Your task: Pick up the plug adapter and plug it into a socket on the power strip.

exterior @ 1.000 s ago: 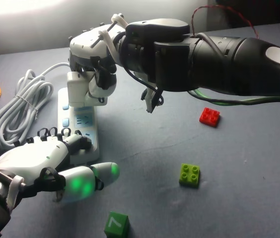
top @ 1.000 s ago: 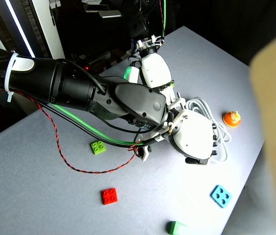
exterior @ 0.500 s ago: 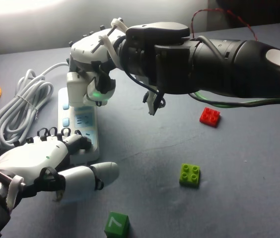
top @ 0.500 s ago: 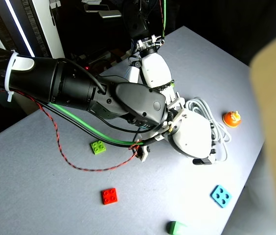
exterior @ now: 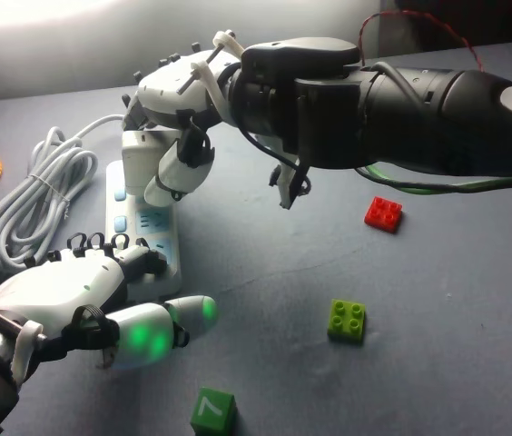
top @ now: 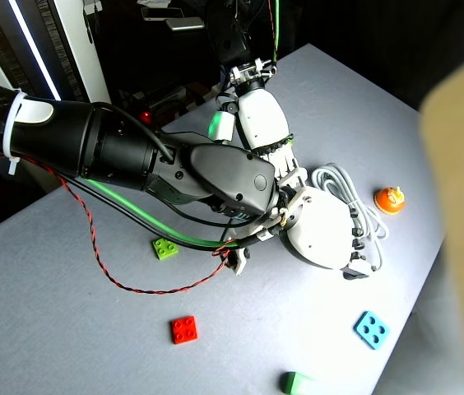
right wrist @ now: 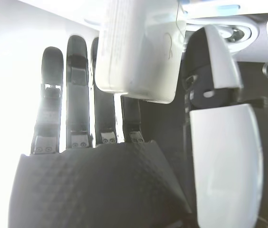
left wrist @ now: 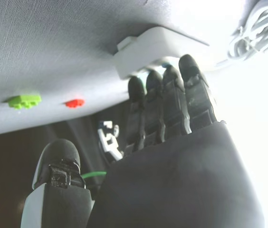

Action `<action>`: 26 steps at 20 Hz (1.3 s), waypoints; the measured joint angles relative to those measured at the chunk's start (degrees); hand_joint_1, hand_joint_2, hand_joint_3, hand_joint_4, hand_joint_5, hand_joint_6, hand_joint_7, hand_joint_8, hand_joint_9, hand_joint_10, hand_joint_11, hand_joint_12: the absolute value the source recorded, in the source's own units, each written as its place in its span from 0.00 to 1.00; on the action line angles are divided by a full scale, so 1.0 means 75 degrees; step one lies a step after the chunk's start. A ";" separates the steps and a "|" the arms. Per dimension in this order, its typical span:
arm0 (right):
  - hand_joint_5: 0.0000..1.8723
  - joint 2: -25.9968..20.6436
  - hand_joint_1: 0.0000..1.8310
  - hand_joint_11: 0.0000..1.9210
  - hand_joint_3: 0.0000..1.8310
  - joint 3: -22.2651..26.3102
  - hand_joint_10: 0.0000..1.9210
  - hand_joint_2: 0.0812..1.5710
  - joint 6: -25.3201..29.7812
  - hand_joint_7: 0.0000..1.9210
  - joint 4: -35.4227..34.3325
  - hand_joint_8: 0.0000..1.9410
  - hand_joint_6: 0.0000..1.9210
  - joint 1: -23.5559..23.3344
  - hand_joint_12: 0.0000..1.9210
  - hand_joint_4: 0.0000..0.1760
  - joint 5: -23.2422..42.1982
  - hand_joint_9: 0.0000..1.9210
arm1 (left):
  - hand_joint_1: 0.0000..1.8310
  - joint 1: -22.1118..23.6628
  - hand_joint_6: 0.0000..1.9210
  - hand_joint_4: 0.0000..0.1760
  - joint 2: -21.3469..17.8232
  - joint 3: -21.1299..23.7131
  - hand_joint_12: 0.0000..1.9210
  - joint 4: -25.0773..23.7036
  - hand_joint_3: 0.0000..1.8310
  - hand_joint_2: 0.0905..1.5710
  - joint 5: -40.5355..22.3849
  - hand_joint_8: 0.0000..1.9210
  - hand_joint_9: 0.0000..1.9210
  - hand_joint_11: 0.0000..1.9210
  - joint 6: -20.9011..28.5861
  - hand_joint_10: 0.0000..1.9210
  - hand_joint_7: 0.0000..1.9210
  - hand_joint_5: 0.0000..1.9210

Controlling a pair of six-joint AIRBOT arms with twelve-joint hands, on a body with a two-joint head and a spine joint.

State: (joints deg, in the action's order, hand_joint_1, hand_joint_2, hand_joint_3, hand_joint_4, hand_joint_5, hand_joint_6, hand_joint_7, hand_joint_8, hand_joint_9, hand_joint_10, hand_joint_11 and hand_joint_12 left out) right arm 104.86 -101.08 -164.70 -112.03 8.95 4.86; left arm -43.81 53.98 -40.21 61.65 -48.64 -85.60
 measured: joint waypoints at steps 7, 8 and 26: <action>0.18 -0.0460 0.31 0.00 0.00 0.0603 0.00 0.55 0.0009 0.19 -0.0003 0.00 0.00 -0.0172 0.47 0.00 -0.0015 0.17 | 0.00 0.0000 0.00 0.00 0.0000 0.0000 0.11 0.0000 0.00 0.74 0.0017 0.00 0.06 0.00 -0.0003 0.00 0.07 0.06; 0.19 -0.0629 0.31 0.00 0.00 0.0717 0.00 0.55 0.0012 0.19 -0.0003 0.00 0.00 -0.0224 0.47 0.00 -0.0017 0.17 | 0.00 -0.0006 0.00 0.00 0.0000 -0.0003 0.11 0.0000 0.00 0.74 0.0023 0.00 0.06 0.00 -0.0003 0.00 0.06 0.06; 0.20 -0.4986 0.33 0.00 0.00 0.5537 0.00 0.55 -0.0289 0.20 -0.0093 0.00 0.01 -0.0586 0.50 0.00 0.1026 0.19 | 0.00 0.1550 0.00 0.00 -0.0618 -0.0428 0.18 -0.0297 0.00 0.74 0.0475 0.00 0.09 0.00 -0.0085 0.00 0.10 0.09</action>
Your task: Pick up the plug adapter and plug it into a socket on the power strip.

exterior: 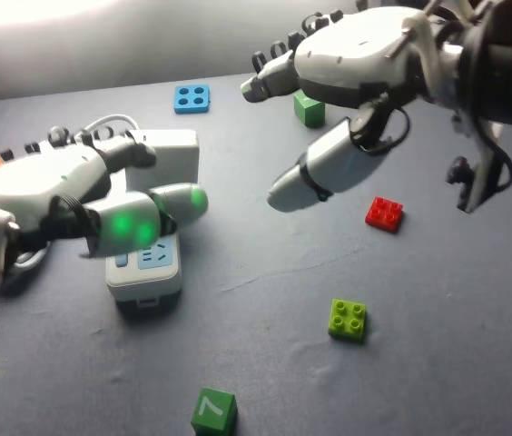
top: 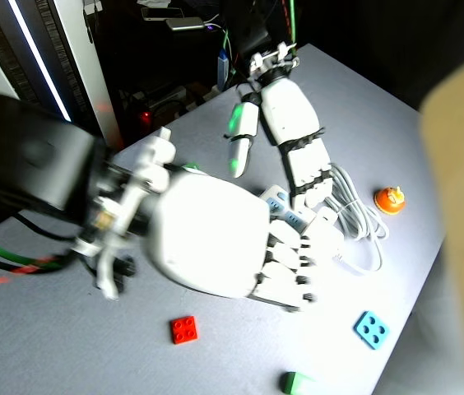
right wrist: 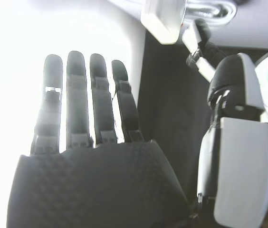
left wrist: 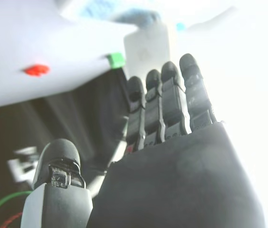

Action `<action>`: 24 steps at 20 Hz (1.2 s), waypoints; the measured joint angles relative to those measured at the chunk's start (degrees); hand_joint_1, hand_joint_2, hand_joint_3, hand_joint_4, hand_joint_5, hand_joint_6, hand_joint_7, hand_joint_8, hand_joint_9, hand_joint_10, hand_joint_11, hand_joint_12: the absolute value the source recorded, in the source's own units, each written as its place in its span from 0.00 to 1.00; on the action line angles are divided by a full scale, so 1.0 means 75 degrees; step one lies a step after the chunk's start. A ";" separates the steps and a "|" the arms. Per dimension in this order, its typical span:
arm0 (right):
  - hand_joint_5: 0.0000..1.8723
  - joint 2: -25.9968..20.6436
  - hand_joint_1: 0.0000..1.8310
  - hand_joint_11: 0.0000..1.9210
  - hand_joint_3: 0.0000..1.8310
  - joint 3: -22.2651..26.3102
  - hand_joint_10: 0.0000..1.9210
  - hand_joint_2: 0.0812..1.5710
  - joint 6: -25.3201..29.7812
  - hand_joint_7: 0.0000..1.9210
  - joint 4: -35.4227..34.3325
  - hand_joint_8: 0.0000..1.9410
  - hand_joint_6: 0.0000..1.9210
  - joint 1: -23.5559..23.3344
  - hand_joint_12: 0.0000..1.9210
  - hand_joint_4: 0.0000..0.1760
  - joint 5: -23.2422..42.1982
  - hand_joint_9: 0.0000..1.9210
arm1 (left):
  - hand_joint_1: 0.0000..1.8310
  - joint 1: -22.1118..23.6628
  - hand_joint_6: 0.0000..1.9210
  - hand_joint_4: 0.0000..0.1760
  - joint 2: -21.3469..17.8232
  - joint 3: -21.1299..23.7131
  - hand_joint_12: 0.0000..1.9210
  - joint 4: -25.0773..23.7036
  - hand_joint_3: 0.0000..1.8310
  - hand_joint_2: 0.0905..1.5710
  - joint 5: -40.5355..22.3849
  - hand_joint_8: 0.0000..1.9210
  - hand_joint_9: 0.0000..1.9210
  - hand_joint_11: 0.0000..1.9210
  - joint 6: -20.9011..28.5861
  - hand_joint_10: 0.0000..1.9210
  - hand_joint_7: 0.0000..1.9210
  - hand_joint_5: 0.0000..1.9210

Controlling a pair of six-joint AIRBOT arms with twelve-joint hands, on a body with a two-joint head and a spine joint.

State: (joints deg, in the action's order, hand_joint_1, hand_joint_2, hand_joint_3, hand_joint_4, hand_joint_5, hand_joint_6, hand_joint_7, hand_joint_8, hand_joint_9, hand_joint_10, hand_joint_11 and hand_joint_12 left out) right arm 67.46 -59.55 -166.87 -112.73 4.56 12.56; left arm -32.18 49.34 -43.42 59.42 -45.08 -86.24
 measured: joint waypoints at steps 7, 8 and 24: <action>0.28 -0.0807 0.32 0.03 0.01 0.0950 0.01 0.60 -0.0096 0.27 -0.0009 0.01 0.02 -0.0280 0.56 0.00 0.0283 0.26 | 0.00 0.0557 0.00 0.00 -0.0530 0.0006 0.18 -0.0017 0.00 0.75 0.0571 0.00 0.08 0.00 0.0003 0.00 0.09 0.09; 0.28 -0.0845 0.32 0.04 0.00 0.1035 0.01 0.60 -0.0105 0.28 -0.0023 0.00 0.01 -0.0280 0.56 0.00 0.0452 0.26 | 0.00 0.0592 0.00 0.00 -0.0592 0.0006 0.18 -0.0090 0.00 0.75 0.0685 0.00 0.08 0.00 0.0017 0.00 0.09 0.09; 0.58 -0.1075 0.28 0.81 0.00 0.1629 1.00 0.76 -0.0134 0.62 -0.0058 1.00 1.00 -0.0388 1.00 0.00 0.0845 0.72 | 0.35 0.1128 0.99 0.08 -0.1247 -0.0577 1.00 -0.4095 0.00 0.82 0.2366 0.98 0.50 0.48 0.2358 0.99 0.50 0.44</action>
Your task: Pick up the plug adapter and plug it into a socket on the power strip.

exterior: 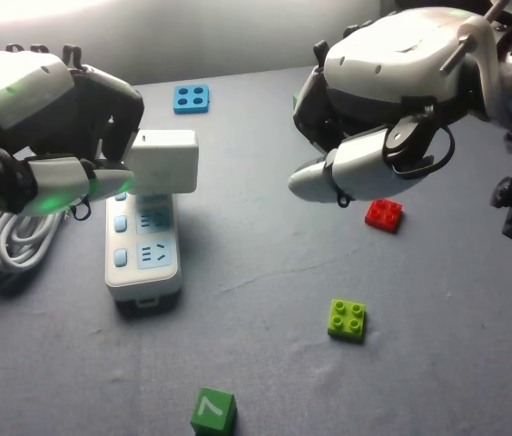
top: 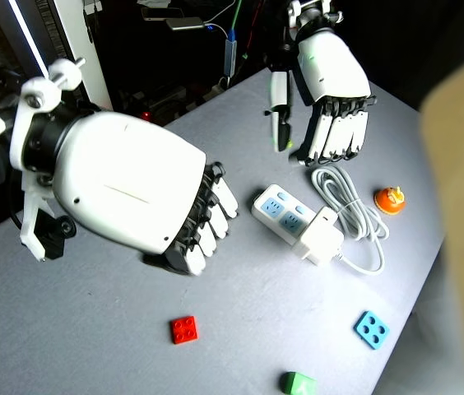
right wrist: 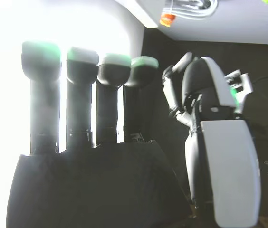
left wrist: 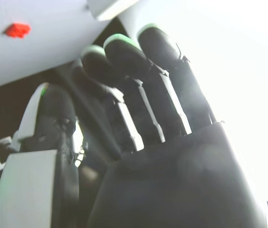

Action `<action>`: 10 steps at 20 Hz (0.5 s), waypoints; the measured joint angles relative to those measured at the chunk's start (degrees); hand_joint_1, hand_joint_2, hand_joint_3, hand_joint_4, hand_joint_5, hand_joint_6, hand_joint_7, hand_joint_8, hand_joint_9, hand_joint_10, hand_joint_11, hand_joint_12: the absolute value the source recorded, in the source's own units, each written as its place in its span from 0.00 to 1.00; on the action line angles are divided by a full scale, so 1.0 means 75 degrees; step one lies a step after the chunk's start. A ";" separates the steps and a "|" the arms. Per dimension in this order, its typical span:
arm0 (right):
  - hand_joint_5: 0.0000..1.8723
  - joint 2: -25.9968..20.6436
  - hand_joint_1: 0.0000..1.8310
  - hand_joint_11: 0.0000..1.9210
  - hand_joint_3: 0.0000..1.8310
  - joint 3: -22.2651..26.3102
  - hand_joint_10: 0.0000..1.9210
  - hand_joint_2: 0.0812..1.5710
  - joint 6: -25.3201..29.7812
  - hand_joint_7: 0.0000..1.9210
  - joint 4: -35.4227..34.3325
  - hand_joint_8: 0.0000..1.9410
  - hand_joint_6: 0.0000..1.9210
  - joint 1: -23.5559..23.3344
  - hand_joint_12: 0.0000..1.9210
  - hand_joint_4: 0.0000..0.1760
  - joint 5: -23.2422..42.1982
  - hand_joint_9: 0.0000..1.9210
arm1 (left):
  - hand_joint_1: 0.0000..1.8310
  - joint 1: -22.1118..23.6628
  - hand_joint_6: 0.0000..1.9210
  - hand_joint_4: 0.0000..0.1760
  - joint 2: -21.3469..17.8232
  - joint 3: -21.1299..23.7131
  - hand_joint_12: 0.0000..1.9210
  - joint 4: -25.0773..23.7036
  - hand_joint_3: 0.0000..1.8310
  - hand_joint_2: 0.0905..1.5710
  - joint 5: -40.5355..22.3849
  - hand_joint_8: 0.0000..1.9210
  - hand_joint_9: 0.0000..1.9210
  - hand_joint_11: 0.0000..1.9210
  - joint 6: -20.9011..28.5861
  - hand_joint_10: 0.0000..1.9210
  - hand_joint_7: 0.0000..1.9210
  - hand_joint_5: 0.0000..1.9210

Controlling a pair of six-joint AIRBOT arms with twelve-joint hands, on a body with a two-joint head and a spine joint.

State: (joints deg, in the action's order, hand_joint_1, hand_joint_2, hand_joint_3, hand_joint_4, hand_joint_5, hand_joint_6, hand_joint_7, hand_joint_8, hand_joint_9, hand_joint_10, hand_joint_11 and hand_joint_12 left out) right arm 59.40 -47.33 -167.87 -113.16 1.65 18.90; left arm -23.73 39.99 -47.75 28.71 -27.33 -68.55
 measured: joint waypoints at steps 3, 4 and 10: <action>0.68 -0.0020 0.31 0.92 0.01 0.0000 1.00 0.83 -0.0015 0.72 -0.0003 1.00 1.00 0.0000 1.00 0.00 0.0052 0.82 | 0.31 0.0015 1.00 0.00 -0.0070 -0.0198 1.00 -0.0609 0.00 0.83 0.0149 1.00 0.72 0.76 0.0414 1.00 0.69 0.65; 0.68 -0.0020 0.31 0.92 0.01 0.0009 1.00 0.83 -0.0020 0.72 0.0006 1.00 1.00 0.0000 1.00 0.00 0.0047 0.82 | 0.31 0.0015 1.00 0.00 -0.0070 -0.0221 1.00 -0.0833 0.00 0.83 0.0152 1.00 0.72 0.76 0.0571 1.00 0.69 0.65; 0.66 -0.0082 0.38 0.90 0.00 0.0122 1.00 0.84 -0.0038 0.70 -0.0003 1.00 1.00 0.0009 1.00 0.00 0.0050 0.80 | 0.28 0.0085 1.00 0.00 -0.0131 -0.0230 1.00 -0.1309 0.00 0.89 0.0315 1.00 0.75 0.80 0.1014 1.00 0.71 0.68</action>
